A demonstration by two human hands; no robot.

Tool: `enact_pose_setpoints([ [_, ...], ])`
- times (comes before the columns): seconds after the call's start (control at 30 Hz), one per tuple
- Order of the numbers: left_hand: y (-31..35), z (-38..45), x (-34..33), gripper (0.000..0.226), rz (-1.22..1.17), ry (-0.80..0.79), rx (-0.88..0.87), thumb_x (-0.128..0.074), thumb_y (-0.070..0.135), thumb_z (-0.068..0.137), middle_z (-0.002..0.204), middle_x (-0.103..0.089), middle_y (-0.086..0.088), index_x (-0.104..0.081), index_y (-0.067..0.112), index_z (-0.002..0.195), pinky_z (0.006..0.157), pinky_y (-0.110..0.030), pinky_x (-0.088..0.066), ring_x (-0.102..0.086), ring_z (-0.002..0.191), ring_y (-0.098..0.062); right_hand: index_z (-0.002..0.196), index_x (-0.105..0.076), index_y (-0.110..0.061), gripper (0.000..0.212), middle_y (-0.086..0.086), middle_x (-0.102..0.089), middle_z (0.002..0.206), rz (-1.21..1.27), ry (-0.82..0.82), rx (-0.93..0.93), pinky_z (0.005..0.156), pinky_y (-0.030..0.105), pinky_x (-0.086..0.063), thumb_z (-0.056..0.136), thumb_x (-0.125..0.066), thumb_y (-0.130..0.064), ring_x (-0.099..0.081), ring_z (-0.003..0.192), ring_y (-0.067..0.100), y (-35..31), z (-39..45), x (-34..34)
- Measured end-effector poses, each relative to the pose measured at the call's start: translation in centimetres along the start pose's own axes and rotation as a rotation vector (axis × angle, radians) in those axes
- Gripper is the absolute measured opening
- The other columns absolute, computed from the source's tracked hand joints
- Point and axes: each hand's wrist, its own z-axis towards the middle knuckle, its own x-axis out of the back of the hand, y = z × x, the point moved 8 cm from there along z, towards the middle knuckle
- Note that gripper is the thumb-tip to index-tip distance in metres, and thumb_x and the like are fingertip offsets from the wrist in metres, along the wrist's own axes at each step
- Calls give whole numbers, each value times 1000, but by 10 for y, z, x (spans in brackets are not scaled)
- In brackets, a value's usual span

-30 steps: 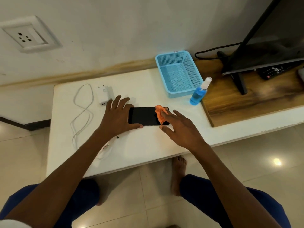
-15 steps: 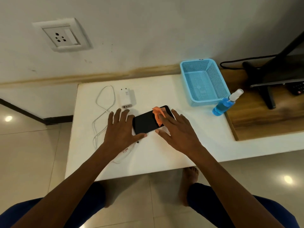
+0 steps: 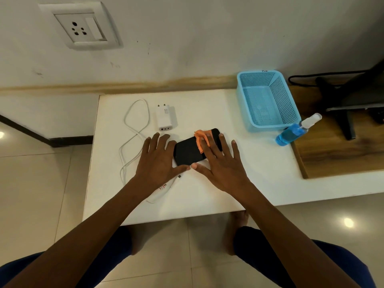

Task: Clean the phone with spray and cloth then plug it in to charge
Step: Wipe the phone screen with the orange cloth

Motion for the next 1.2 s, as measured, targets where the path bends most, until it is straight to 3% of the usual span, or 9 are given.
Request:
enact_pose_setpoints([
  [0.23, 0, -4, 6, 86, 0, 18, 12, -54, 80, 76, 149, -44, -13, -56, 15, 132, 118, -54, -17, -31, 144, -38, 158, 8, -31, 90, -3, 7, 167, -33, 22, -75, 121, 58, -4, 82, 11, -80, 3, 154, 31, 15, 2, 9],
  [0.47, 1, -2, 3, 86, -17, -4, 8, -57, 78, 76, 149, -44, -13, -55, 14, 132, 119, -54, -19, -31, 143, -39, 158, 3, -28, 91, 1, 0, 167, 2, 23, -122, 121, 58, -5, 82, 8, -78, 0, 153, 33, 26, 7, 15],
  [0.63, 0, -4, 2, 87, -29, 8, 19, -55, 80, 75, 148, -45, -14, -55, 13, 132, 118, -55, -21, -31, 142, -40, 159, 4, -27, 88, 1, 5, 167, 50, 29, -13, 122, 57, -5, 87, 3, -78, 4, 154, 30, 6, 10, 8],
  [0.77, 0, -3, 2, 87, -29, 13, 27, -53, 81, 76, 148, -45, -14, -56, 13, 131, 118, -55, -22, -32, 142, -40, 158, -2, -27, 85, 1, -5, 167, 39, 41, 82, 120, 58, -13, 89, 0, -78, -6, 154, 30, -11, 7, 6],
  [0.87, -1, -4, 2, 86, -36, 29, 30, -57, 80, 74, 147, -46, -14, -58, 13, 129, 117, -55, -24, -34, 141, -39, 156, 6, -32, 82, -3, -4, 167, 16, 53, 22, 120, 60, -10, 87, 6, -78, -5, 154, 30, 5, 8, 11],
  [1.0, -1, -4, 1, 86, -31, 29, 36, -58, 79, 74, 148, -46, -12, -57, 13, 129, 118, -54, -23, -32, 143, -37, 159, -3, -30, 91, -4, -6, 167, -23, 26, -90, 120, 58, -8, 84, 15, -77, -4, 154, 32, 29, 11, 18],
  [1.2, -1, -4, 2, 86, -18, 41, 50, -57, 80, 74, 148, -46, -11, -57, 14, 129, 118, -55, -19, -30, 145, -35, 159, -5, -28, 92, -2, -6, 167, -21, -7, -75, 120, 58, -10, 83, 13, -77, -6, 153, 32, 33, 0, 15],
])
